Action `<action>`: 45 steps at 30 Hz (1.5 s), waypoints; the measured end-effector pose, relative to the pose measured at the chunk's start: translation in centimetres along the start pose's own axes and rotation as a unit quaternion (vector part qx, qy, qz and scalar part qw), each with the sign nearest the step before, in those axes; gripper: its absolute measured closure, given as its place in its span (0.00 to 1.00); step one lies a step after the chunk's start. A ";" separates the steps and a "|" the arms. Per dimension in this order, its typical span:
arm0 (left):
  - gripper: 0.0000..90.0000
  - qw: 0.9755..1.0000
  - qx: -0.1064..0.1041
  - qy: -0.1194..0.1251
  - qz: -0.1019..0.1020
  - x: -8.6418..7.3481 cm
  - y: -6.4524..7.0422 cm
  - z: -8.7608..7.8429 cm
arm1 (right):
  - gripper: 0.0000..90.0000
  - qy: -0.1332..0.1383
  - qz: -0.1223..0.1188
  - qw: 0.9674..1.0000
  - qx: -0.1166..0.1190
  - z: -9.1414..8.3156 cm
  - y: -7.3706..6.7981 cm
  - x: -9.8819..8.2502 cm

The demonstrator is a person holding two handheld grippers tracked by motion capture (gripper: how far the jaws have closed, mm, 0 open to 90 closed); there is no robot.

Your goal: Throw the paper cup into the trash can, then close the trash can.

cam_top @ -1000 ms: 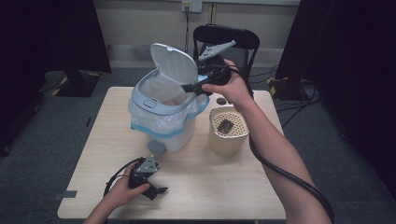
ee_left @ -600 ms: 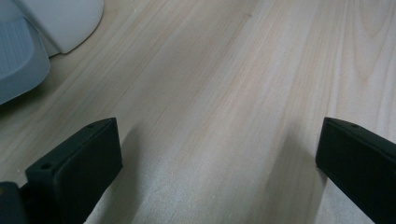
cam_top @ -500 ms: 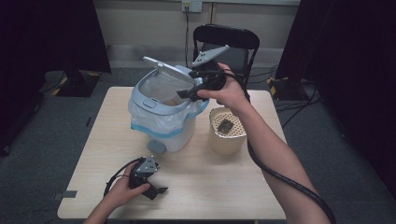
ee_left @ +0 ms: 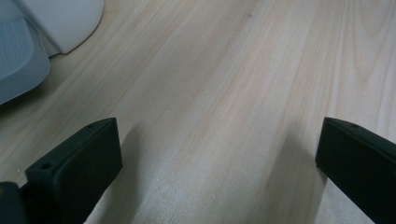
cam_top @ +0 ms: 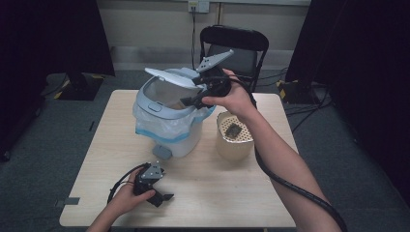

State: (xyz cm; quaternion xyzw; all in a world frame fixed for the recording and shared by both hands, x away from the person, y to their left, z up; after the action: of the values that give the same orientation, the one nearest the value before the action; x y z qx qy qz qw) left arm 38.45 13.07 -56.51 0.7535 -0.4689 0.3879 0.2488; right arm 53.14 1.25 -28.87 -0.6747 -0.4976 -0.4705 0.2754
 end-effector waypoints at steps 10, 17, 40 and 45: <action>0.00 1.000 0.001 0.000 0.000 0.0 0.0 0.0 | 0.16 0.006 0.000 1.000 0.017 0.4 -1.0 0.3; 0.00 1.000 0.004 0.001 -0.002 0.0 0.0 0.0 | 0.16 0.005 0.003 1.000 0.026 0.6 -1.5 0.3; 0.00 1.000 0.003 0.000 -0.002 0.0 0.0 0.0 | 0.24 -0.001 0.024 0.998 0.056 0.8 -2.4 -0.1; 0.00 1.000 0.003 0.000 -0.002 0.0 0.0 0.0 | 0.31 0.000 0.030 0.998 0.060 0.9 -2.4 -0.1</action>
State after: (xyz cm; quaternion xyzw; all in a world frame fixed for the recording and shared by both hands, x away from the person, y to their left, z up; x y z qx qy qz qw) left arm 38.40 13.09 -56.51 0.7552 -0.4658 0.3893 0.2472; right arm 51.25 2.77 -29.59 -0.6716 -0.5042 -0.4312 0.3298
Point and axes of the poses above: each handheld gripper's, and its own axes: z roughly forward along the jaws, x roughly out of its top, y roughly to its right, the point moved 9 cm from there along z, roughly forward along the jaws, and after that the axes turned 9 degrees about y, right-handed, at the moved point
